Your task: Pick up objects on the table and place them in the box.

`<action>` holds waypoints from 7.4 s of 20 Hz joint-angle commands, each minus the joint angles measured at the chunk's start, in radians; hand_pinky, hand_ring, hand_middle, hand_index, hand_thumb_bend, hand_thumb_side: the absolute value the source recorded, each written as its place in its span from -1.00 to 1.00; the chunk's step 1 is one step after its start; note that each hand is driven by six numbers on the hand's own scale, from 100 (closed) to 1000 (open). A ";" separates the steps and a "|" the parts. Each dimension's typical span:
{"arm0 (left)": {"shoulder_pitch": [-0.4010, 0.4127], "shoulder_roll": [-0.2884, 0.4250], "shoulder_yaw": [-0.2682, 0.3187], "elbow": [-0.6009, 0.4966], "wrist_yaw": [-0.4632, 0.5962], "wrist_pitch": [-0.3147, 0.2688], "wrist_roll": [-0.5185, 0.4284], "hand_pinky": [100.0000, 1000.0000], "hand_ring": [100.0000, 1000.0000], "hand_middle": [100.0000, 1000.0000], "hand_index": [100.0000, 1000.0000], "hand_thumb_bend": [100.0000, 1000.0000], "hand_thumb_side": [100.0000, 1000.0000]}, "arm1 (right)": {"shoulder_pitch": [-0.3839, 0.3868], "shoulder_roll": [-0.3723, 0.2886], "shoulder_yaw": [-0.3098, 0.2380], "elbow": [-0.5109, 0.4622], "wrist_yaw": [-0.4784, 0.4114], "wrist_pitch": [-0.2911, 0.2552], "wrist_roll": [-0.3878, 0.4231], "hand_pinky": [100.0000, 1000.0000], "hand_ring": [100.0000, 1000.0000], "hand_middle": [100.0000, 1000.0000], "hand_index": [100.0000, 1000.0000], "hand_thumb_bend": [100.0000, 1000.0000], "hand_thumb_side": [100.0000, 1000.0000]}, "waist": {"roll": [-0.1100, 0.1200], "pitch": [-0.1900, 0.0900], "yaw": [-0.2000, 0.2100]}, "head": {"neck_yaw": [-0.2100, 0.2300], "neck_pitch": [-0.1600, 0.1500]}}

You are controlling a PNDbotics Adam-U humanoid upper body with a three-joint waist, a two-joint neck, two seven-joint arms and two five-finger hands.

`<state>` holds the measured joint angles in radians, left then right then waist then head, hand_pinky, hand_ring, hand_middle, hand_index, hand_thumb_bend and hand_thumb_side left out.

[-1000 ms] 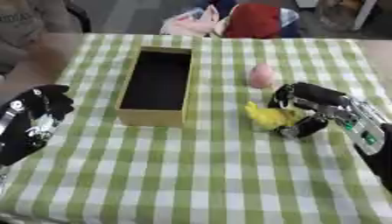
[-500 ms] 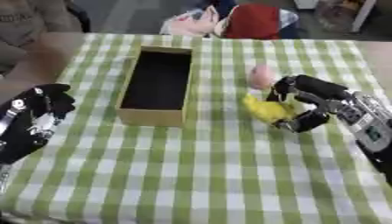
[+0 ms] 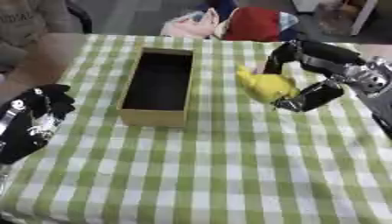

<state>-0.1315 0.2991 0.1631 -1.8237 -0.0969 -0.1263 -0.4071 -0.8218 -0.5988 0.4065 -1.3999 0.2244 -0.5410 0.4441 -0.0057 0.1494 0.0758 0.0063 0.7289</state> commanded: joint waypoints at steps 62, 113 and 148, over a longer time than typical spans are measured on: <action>-0.177 0.021 -0.079 -0.102 0.213 0.005 -0.061 0.28 0.16 0.13 0.56 -0.81 -0.03 | -0.046 -0.040 -0.199 0.322 0.337 -0.142 -0.045 0.40 0.69 0.50 0.58 -0.08 -0.06 | -0.018 0.022 0.177 | -0.239 -0.079; -0.182 0.016 -0.100 -0.109 0.238 -0.001 -0.076 0.27 0.17 0.14 0.56 -0.88 -0.01 | -0.155 0.121 -0.179 0.400 0.326 -0.006 -0.374 -0.28 -0.01 -0.55 -0.35 -1.00 -1.00 | -0.018 0.014 0.245 | -0.279 -0.099; -0.176 0.007 -0.090 -0.103 0.243 0.014 -0.053 0.24 0.16 0.13 0.54 -0.88 0.01 | -0.145 0.184 -0.111 0.279 0.264 -0.045 -0.291 0.30 0.73 0.46 0.68 -0.46 -0.60 | -0.010 0.018 0.216 | -0.267 -0.096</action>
<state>-0.3011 0.2822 0.0609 -1.9159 0.1471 -0.1116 -0.4667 -0.9510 -0.3726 0.2971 -1.0694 0.5546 -0.6030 0.1324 -0.0205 0.1850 0.2879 -0.2678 0.6322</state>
